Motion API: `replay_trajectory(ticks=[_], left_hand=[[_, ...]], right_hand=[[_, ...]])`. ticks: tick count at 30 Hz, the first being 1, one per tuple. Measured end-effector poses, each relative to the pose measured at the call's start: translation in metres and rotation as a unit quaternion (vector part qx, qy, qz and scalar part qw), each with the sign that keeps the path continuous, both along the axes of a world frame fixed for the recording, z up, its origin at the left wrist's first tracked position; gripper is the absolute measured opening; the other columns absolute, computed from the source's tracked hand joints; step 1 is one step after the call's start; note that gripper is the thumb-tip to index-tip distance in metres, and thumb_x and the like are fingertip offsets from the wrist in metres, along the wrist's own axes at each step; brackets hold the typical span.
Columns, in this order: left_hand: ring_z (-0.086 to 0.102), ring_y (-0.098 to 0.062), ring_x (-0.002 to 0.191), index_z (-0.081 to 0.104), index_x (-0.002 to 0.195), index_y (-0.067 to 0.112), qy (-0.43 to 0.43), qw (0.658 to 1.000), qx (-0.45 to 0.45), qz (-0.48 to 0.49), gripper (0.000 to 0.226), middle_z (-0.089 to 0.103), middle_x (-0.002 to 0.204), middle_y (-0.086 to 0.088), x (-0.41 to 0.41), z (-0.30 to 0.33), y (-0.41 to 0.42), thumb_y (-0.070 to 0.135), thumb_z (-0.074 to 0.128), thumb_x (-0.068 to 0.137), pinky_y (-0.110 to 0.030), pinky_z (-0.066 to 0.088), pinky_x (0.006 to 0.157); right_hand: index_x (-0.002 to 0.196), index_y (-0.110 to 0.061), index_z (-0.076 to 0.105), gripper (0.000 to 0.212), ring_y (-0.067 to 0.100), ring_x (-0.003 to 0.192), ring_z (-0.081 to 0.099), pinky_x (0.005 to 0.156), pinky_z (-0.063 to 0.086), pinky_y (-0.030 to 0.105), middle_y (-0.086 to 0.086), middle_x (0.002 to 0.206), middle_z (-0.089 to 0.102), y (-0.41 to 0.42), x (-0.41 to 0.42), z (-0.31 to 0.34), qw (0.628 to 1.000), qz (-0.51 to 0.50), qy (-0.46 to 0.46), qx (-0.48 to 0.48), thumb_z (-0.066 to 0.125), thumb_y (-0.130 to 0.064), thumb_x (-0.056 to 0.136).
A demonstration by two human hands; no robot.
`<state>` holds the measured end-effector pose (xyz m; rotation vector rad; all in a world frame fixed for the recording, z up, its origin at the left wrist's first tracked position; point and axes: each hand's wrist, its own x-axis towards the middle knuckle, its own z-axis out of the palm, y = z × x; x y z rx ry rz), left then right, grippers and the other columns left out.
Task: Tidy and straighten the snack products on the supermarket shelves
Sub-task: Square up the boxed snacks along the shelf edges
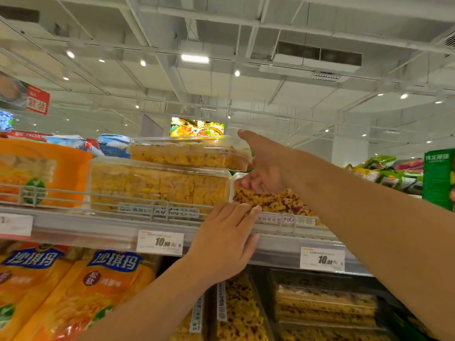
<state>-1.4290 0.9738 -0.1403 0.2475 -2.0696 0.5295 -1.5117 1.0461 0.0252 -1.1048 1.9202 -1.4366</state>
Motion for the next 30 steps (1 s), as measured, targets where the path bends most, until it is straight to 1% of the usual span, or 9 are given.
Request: replay_trajectory(ticks=[8,10,12,14,17,20,23,26,30], left_hand=[[0.038,-0.016,0.135,0.038,0.148,0.021,-0.033,0.998,0.053,-0.011,0.053,0.045,0.146,0.005,0.005,0.004,-0.001,0.042,0.037,0.099,-0.032,0.01,0.118],[0.018,0.0,0.143,0.029,0.152,0.028,-0.037,0.992,0.098,-0.073,0.054,0.032,0.155,0.015,0.009,0.003,-0.004,0.043,0.035,0.101,-0.02,-0.007,0.116],[0.006,0.026,0.133,0.023,0.152,0.041,-0.02,0.961,0.216,-0.169,0.055,0.021,0.15,0.037,0.017,0.002,-0.006,0.048,0.04,0.1,-0.006,0.002,0.112],[0.029,0.026,0.127,0.032,0.143,0.052,0.077,0.862,0.39,-0.315,0.055,0.039,0.137,0.045,0.033,0.009,0.001,0.056,0.051,0.092,-0.007,0.029,0.105],[0.068,-0.015,0.108,0.044,0.135,0.039,0.255,0.603,0.584,-0.481,0.064,0.071,0.116,0.007,0.05,0.033,0.008,0.055,0.069,0.078,-0.043,0.053,0.094],[0.072,-0.029,0.096,0.041,0.141,0.03,0.29,0.5,0.621,-0.53,0.083,0.071,0.111,-0.015,0.059,0.056,0.015,0.054,0.072,0.068,-0.045,0.059,0.075],[0.074,-0.029,0.09,0.034,0.144,0.033,0.298,0.507,0.628,-0.509,0.093,0.071,0.11,-0.015,0.051,0.064,0.031,0.056,0.075,0.063,-0.042,0.059,0.069],[0.075,-0.031,0.08,0.021,0.143,0.043,0.329,0.538,0.61,-0.48,0.089,0.075,0.094,-0.012,0.035,0.068,0.041,0.044,0.076,0.074,-0.039,0.059,0.065],[0.074,-0.029,0.08,0.033,0.133,0.047,0.298,0.622,0.576,-0.439,0.075,0.074,0.1,-0.007,0.021,0.081,0.047,0.027,0.08,0.079,-0.034,0.057,0.059]], right_hand=[[0.125,-0.004,0.05,0.05,0.018,0.042,0.056,0.04,0.049,0.02,0.012,0.082,0.057,-0.003,0.005,-0.001,0.99,0.035,-0.107,-0.089,0.061,-0.036,0.089],[0.112,-0.005,0.054,0.038,0.018,0.044,0.054,0.041,0.05,0.022,0.012,0.076,0.057,0.006,0.001,0.0,0.99,0.041,-0.079,-0.112,0.06,-0.034,0.088],[0.104,-0.009,0.053,0.029,0.02,0.043,0.053,0.041,0.048,0.025,0.013,0.072,0.057,0.022,-0.006,0.001,0.989,0.035,-0.045,-0.138,0.06,-0.03,0.087],[0.097,-0.014,0.051,0.02,0.02,0.042,0.053,0.042,0.047,0.027,0.01,0.06,0.058,0.043,-0.017,0.002,0.986,0.032,-0.012,-0.16,0.06,-0.027,0.085],[0.086,-0.015,0.054,0.012,0.019,0.043,0.051,0.045,0.048,0.029,0.005,0.051,0.054,0.078,-0.034,-0.005,0.983,0.024,0.013,-0.184,0.059,-0.026,0.085],[0.091,-0.015,0.058,0.012,0.022,0.054,0.055,0.051,0.052,0.033,0.008,0.062,0.059,0.105,-0.048,-0.02,0.981,-0.001,0.04,-0.188,0.057,-0.026,0.089],[0.11,-0.012,0.056,0.02,0.024,0.062,0.06,0.048,0.052,0.031,0.012,0.079,0.065,0.128,-0.066,-0.036,0.979,0.005,0.045,-0.2,0.052,-0.023,0.093],[0.127,-0.008,0.05,0.036,0.033,0.087,0.061,0.067,0.054,0.041,0.022,0.105,0.063,0.153,-0.09,-0.038,0.975,0.028,0.075,-0.206,0.052,-0.023,0.094],[0.134,-0.006,0.045,0.055,0.035,0.101,0.055,0.085,0.049,0.047,0.022,0.119,0.061,0.181,-0.124,-0.024,0.964,0.046,0.118,-0.233,0.059,-0.026,0.085]])
